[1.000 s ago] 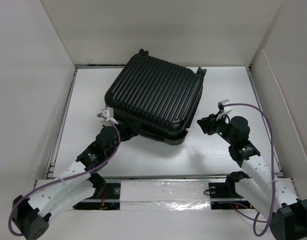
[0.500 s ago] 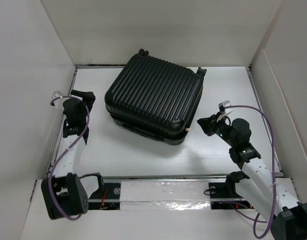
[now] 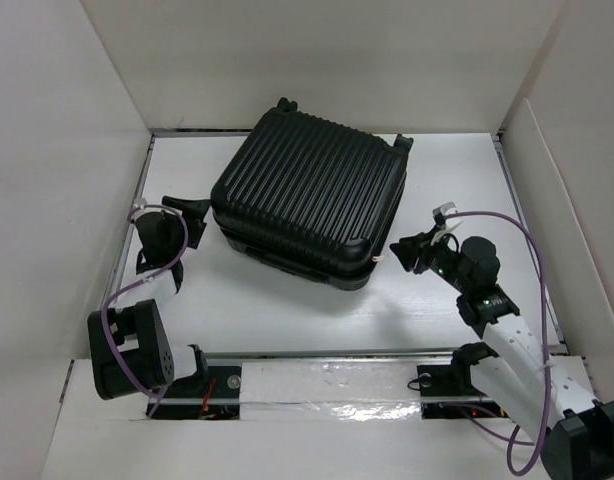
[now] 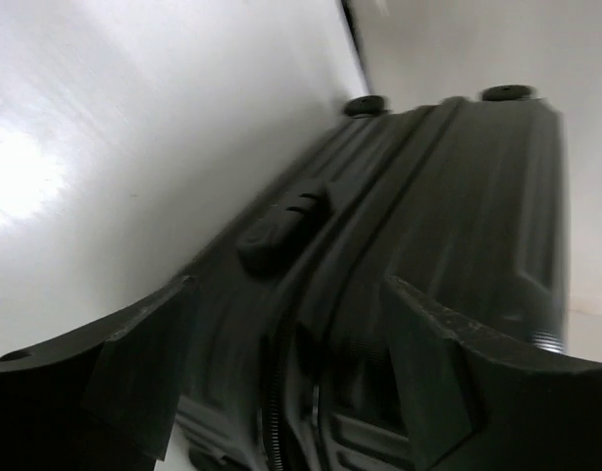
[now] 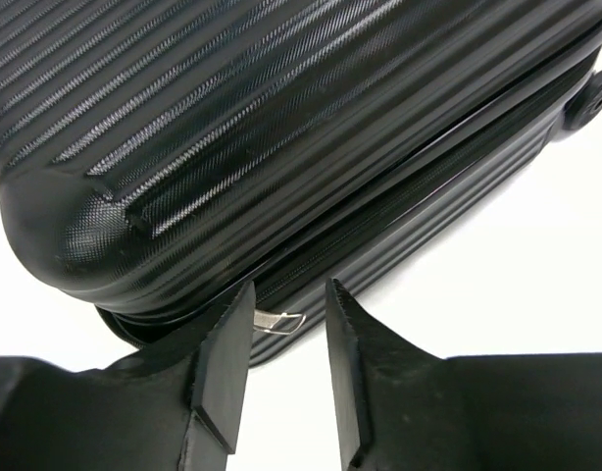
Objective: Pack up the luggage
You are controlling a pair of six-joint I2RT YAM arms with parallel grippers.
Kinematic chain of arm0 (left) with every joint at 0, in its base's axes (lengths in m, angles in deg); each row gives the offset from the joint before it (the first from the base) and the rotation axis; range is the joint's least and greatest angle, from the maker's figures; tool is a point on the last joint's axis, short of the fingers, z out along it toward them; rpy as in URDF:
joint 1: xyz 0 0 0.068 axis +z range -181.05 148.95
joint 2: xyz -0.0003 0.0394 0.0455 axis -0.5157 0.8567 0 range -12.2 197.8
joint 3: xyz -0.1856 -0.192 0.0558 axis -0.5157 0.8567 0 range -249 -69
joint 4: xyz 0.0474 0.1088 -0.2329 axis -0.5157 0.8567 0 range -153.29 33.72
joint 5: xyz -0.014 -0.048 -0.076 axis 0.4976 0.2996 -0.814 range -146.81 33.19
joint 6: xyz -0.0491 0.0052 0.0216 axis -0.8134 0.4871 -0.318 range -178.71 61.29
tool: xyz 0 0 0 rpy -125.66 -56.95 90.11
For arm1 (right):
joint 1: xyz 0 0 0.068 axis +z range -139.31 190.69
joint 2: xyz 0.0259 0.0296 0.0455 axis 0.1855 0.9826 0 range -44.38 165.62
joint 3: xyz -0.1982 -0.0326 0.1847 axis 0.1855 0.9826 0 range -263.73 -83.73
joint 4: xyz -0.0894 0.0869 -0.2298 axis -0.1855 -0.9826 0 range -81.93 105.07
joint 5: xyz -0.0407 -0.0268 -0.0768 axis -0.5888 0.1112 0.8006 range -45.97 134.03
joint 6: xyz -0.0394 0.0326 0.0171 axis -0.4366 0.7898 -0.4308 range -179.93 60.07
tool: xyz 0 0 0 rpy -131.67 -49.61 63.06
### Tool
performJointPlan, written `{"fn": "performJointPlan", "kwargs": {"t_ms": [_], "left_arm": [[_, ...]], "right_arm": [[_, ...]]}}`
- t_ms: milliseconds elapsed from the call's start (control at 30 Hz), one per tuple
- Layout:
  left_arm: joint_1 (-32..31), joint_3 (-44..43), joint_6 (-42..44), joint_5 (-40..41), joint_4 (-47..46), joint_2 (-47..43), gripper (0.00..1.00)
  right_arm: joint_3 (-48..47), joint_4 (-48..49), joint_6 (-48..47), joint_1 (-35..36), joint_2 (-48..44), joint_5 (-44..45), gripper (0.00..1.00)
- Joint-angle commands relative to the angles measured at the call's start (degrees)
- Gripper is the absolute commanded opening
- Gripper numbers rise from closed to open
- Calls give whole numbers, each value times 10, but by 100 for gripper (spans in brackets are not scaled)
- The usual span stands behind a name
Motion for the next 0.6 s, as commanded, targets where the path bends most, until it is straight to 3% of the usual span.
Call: {"fn": "performJointPlan", "kwargs": {"t_ms": [0, 233, 333, 467, 567], "left_arm": [[-6, 35, -52, -89, -124, -17, 71], [-40, 77, -140, -70, -295, 20, 68], [-56, 92, -193, -55, -383, 30, 66], [-88, 77, -221, -38, -395, 15, 66], [-105, 68, -229, -16, -389, -9, 67]], "right_arm": [[6, 35, -10, 5, 8, -20, 42], [11, 41, 0, 5, 12, -20, 43], [12, 42, 13, 5, 5, -21, 52], [19, 33, 37, 10, -13, -14, 60], [51, 29, 78, 10, -56, 52, 63]]}}
